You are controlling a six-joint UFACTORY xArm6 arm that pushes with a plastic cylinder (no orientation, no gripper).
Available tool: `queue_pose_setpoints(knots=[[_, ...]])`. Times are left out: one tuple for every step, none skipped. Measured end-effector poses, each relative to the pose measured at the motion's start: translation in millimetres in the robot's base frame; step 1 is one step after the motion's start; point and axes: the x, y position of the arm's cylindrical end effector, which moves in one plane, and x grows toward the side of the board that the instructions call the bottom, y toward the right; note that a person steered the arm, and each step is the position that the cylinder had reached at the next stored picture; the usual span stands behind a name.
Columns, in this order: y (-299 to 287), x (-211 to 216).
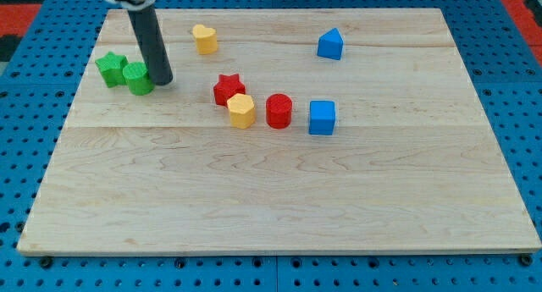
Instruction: Make a diagonal line with of the yellow hexagonblue triangle and red star
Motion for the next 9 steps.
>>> queue_pose_setpoints(knots=[[0.3,50.6],[26.5,86.5],[94.6,86.5],[126.6,65.8],[122.3,43.7],[102.3,36.7],[113.7,17.9],[153.4,-4.3],[183.6,-24.1]])
